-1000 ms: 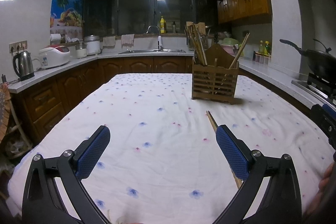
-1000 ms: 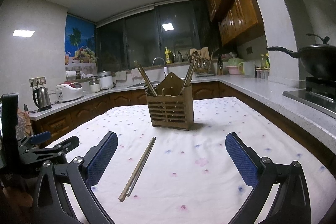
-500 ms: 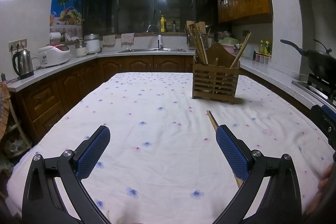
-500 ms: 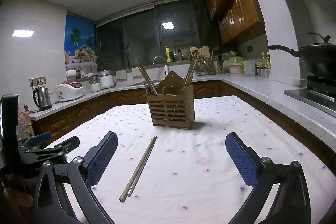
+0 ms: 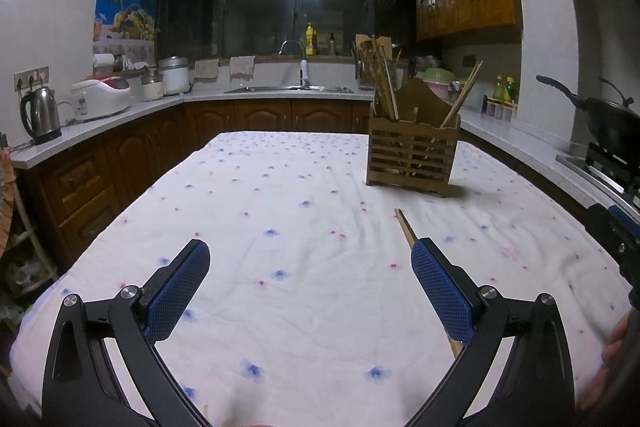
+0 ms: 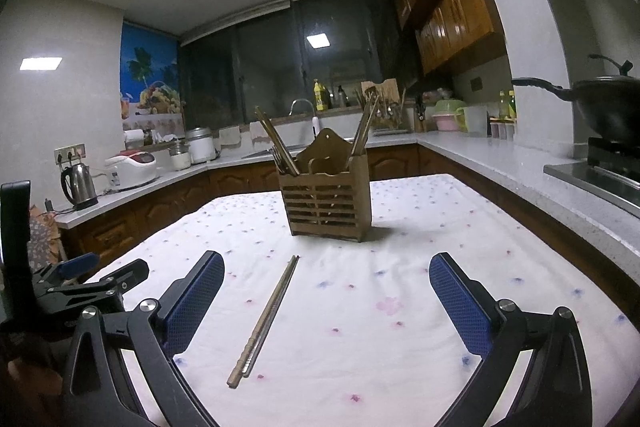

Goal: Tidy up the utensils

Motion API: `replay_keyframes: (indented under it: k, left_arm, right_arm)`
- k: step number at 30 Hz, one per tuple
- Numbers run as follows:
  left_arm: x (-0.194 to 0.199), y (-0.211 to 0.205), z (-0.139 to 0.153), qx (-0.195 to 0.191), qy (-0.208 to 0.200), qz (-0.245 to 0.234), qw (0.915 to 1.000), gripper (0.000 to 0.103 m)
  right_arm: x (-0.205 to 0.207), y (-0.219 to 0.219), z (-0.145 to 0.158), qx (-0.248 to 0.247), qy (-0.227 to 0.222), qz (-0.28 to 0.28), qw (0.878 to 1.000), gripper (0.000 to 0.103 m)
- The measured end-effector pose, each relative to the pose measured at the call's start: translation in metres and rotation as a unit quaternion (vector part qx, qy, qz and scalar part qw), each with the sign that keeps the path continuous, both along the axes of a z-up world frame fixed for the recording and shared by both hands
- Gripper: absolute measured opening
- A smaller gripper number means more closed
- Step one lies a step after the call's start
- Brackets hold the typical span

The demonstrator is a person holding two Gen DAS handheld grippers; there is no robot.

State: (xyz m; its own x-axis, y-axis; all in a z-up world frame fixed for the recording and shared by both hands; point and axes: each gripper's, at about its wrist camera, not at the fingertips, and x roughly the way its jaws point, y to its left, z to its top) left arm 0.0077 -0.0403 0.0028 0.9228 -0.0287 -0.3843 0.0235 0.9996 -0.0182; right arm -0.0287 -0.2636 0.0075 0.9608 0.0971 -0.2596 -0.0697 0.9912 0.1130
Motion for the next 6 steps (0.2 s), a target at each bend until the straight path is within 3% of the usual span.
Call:
replay_keyframes:
  k: [6]
  left_arm:
    - [0.0089, -0.0002, -0.0001, -0.002, 0.017, -0.008, 0.9998, 0.103]
  right_arm:
    - [0.0097, -0.0032, 0.0001, 0.004, 0.018, -0.002, 1.0, 0.103]
